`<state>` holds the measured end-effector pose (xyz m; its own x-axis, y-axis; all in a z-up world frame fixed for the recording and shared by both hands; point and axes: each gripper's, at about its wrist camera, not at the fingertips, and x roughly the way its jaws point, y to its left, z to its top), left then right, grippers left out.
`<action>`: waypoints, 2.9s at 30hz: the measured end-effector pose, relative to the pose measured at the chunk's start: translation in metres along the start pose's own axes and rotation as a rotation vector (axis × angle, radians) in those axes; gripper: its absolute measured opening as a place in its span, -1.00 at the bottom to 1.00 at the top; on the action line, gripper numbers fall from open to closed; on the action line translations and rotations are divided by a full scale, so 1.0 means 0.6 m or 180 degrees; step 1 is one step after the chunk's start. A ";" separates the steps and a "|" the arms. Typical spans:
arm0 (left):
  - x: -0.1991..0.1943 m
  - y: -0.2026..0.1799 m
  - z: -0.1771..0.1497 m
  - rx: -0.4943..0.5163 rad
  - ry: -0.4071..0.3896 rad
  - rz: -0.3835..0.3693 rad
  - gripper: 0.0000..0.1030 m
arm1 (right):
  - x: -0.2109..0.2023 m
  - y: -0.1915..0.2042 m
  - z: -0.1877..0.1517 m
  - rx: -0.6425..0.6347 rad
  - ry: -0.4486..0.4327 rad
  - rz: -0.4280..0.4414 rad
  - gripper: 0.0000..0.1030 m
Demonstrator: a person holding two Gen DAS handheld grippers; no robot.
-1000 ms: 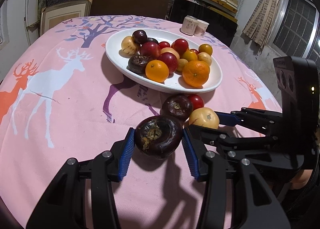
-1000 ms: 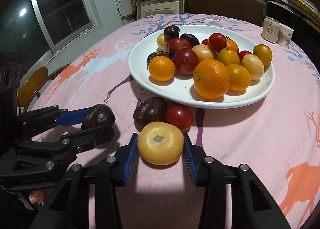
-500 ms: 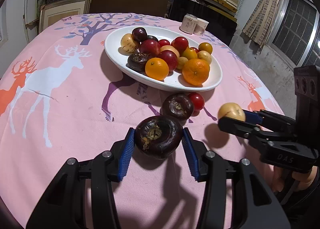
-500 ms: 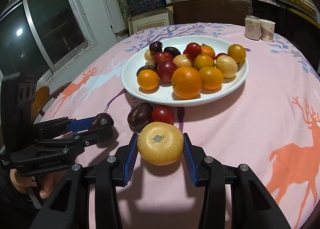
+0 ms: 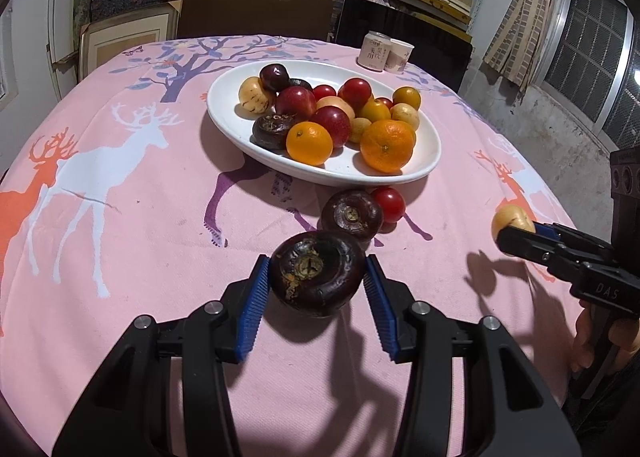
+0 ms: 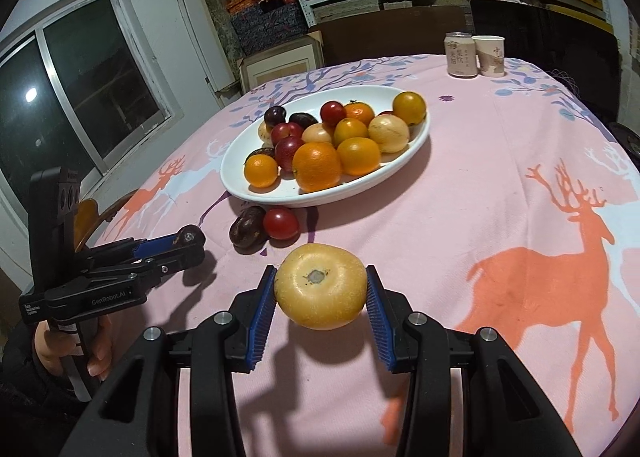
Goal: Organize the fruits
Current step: 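Carry the mangosteen and pale pear onto the white plate and release both, then grasp the last mangosteen with the left tool while the right tool grasps a red tomato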
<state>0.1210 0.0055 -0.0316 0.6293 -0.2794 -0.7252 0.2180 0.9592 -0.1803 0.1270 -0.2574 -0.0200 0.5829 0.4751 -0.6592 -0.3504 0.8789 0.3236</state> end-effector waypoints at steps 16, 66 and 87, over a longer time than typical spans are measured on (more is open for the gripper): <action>-0.024 -0.022 0.122 0.0243 -0.0260 -0.0034 -0.10 | -0.040 -0.029 0.124 0.0049 -0.0596 0.0121 -0.15; 0.076 -0.023 0.055 0.0518 0.0170 0.0021 -0.29 | 0.066 -0.013 0.060 -0.0072 -0.0134 0.0302 0.34; 0.034 0.043 0.055 -0.0012 -0.0055 0.0016 -0.29 | 0.165 0.094 0.056 -0.0684 0.0473 -0.0071 -0.44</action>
<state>0.1639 0.0228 -0.0291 0.6431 -0.2752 -0.7146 0.2120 0.9607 -0.1792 0.1896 -0.1593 -0.0444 0.4838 0.4302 -0.7622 -0.4954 0.8525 0.1667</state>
